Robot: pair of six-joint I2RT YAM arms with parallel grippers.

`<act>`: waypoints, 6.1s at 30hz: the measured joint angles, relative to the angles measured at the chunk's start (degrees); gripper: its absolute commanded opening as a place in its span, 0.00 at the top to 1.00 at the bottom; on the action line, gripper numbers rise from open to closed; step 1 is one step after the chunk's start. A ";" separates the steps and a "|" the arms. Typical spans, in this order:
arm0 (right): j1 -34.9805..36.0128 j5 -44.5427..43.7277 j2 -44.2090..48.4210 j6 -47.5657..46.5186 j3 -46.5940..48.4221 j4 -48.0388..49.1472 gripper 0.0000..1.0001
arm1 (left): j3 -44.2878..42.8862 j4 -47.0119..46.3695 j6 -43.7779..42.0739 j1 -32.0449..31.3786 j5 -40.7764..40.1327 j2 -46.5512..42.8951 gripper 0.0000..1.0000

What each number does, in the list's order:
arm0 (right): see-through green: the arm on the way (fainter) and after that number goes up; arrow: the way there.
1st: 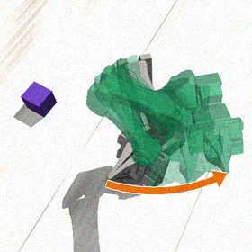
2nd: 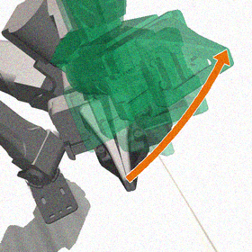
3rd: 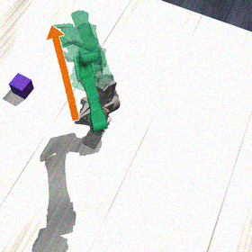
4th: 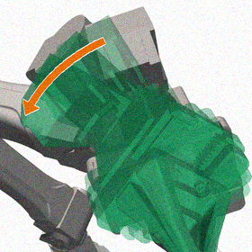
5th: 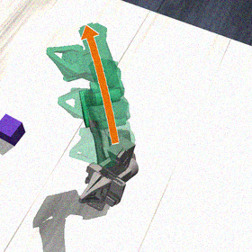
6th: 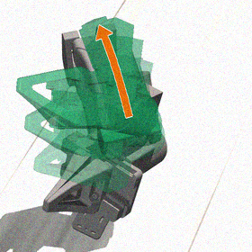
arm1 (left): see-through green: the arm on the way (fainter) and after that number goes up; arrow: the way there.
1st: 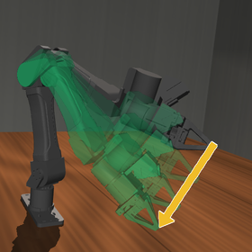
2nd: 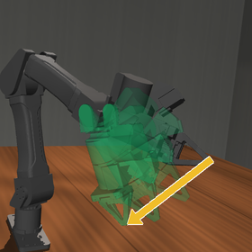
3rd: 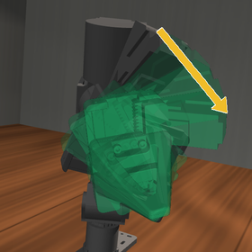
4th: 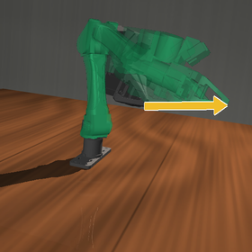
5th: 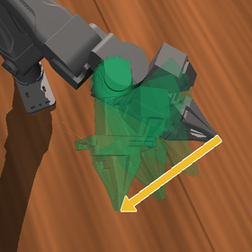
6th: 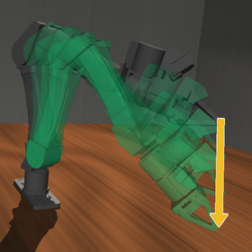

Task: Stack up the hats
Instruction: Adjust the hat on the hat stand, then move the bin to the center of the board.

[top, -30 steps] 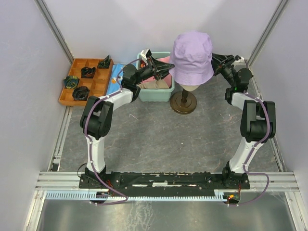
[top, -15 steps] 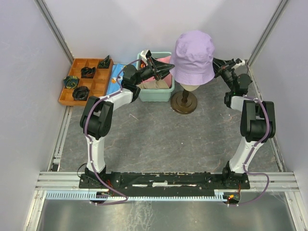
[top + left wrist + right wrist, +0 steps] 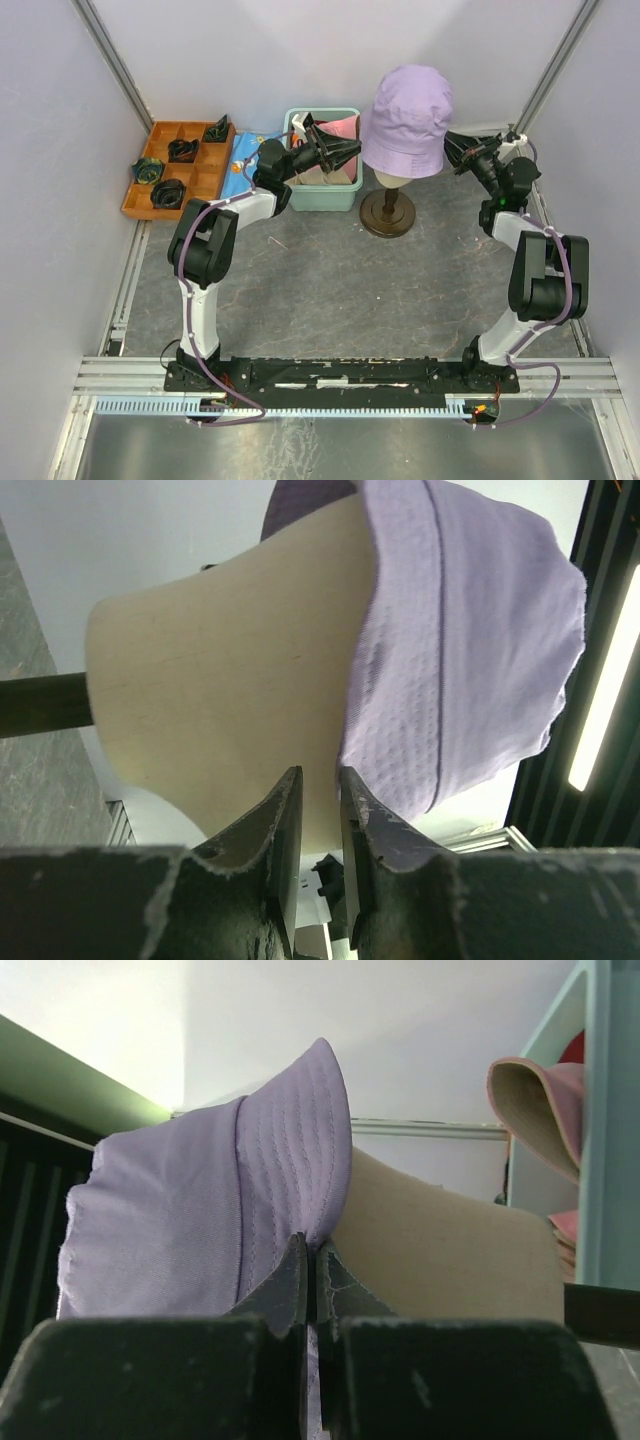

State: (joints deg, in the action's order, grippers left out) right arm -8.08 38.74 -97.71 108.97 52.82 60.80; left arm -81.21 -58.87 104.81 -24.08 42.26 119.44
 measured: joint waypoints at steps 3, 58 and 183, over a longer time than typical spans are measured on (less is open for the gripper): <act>-0.11 0.87 1.51 -5.51 1.90 -6.75 1.00 | 1.31 0.00 0.02 0.00 -0.11 0.02 0.73; -4.79 2.12 11.45 -54.90 17.03 -79.14 0.48 | -2.75 61.35 -64.89 14.10 -10.47 -13.16 0.01; 1.11 -0.96 10.29 -58.16 16.26 -78.47 0.49 | 37.86 117.46 -35.47 4.87 -61.75 -77.53 0.97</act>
State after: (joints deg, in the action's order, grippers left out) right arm -6.96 37.78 -87.42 50.81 69.08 -17.67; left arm -43.35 58.59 69.34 -19.20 -19.49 41.91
